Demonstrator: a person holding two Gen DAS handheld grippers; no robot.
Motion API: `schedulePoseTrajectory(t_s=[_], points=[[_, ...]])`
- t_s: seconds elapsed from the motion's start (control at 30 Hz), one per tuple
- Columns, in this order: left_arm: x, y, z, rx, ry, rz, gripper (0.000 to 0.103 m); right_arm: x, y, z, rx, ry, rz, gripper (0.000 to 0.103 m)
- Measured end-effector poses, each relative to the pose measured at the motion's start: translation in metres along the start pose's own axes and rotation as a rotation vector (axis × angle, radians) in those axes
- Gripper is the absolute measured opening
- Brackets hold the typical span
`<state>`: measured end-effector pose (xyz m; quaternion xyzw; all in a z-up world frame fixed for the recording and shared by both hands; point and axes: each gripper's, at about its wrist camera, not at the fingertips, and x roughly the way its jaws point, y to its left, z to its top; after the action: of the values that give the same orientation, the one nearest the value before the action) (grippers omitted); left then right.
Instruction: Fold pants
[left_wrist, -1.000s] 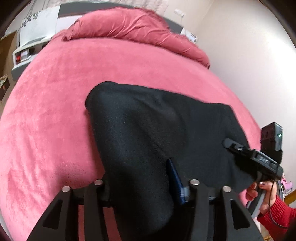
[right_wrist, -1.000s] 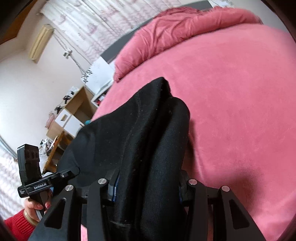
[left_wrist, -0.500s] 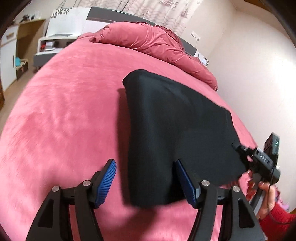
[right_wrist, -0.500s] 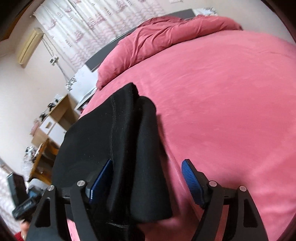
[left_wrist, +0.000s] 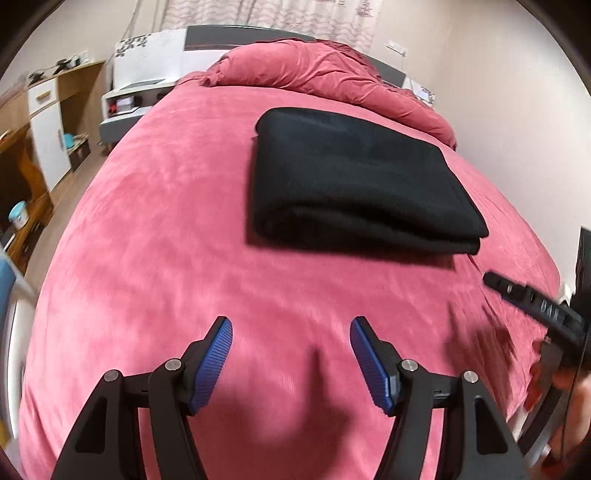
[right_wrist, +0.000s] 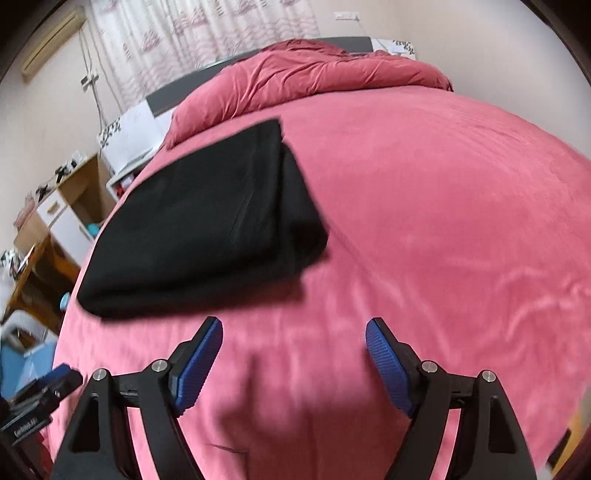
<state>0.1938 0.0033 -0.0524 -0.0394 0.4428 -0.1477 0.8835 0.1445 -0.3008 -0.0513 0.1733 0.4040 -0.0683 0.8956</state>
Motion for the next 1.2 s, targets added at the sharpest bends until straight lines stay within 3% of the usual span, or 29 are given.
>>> schedulePoseTrajectory(t_s=[0.23, 0.4, 1.2], points=[[-0.035, -0.005, -0.026, -0.049, -0.02, 0.089, 0.068, -0.025, 0.024, -0.036, -0.06, 0.018, 0.018, 0.086], [-0.055, -0.013, -0.034, -0.032, -0.065, 0.12, 0.068, -0.051, 0.04, -0.059, -0.115, -0.04, -0.004, 0.1], [-0.086, -0.028, -0.058, -0.01, -0.089, 0.187, 0.068, -0.096, 0.061, -0.079, -0.211, -0.154, -0.067, 0.101]])
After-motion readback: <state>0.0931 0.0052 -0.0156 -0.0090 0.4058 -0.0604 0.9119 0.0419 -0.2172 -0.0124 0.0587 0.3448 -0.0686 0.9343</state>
